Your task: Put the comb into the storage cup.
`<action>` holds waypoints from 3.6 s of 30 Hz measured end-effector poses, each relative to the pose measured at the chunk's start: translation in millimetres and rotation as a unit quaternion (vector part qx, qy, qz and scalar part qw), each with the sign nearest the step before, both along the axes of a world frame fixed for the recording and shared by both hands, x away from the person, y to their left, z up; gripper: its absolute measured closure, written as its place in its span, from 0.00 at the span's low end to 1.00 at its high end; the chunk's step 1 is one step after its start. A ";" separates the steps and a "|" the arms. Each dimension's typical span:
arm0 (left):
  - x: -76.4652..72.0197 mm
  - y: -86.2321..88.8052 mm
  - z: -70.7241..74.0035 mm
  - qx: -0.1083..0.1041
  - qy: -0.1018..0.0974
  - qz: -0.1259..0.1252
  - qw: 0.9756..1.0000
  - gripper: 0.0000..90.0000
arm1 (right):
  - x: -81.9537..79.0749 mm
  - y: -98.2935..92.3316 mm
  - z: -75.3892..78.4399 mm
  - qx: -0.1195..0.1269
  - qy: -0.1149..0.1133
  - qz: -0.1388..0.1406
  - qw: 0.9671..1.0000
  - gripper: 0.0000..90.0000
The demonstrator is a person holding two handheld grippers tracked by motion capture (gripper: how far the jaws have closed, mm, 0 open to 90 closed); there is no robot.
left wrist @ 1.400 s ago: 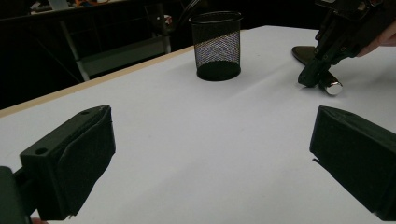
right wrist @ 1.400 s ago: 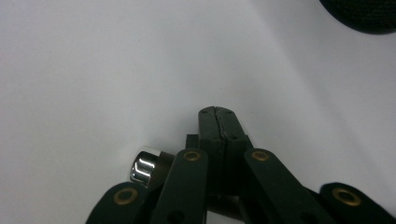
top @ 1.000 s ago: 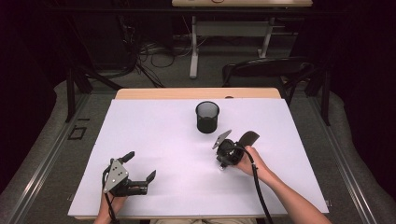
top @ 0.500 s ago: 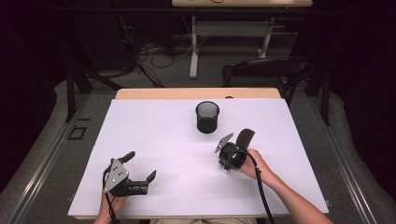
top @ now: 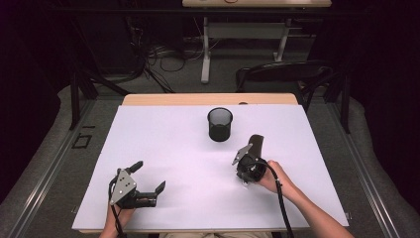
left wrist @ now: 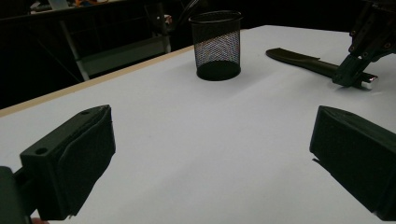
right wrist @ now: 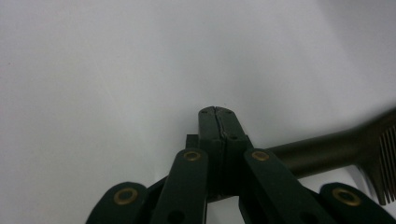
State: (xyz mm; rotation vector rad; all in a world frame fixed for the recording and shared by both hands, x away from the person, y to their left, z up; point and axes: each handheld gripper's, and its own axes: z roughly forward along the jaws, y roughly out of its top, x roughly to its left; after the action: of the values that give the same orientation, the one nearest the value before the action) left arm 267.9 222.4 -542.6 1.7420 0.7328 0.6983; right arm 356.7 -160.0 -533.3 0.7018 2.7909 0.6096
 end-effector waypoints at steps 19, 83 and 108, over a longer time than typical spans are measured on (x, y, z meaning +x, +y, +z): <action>0.0 0.3 -0.1 0.001 0.000 0.001 1.000 0.00 | -6.0 -16.9 1.5 -0.020 0.003 -0.006 1.000 1.00; -1.7 -0.3 0.9 -0.001 -0.003 -0.004 1.000 0.00 | -1.2 -62.7 26.0 0.036 0.023 -0.108 0.993 0.08; -0.7 -1.7 0.6 0.004 -0.003 -0.005 1.000 0.00 | 33.7 -39.7 26.5 0.012 0.019 -0.131 0.991 0.00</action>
State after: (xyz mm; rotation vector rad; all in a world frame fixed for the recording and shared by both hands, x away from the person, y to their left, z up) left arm 267.2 220.7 -541.9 1.7481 0.7184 0.7007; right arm 390.5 -199.7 -506.8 1.0734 2.6636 0.5844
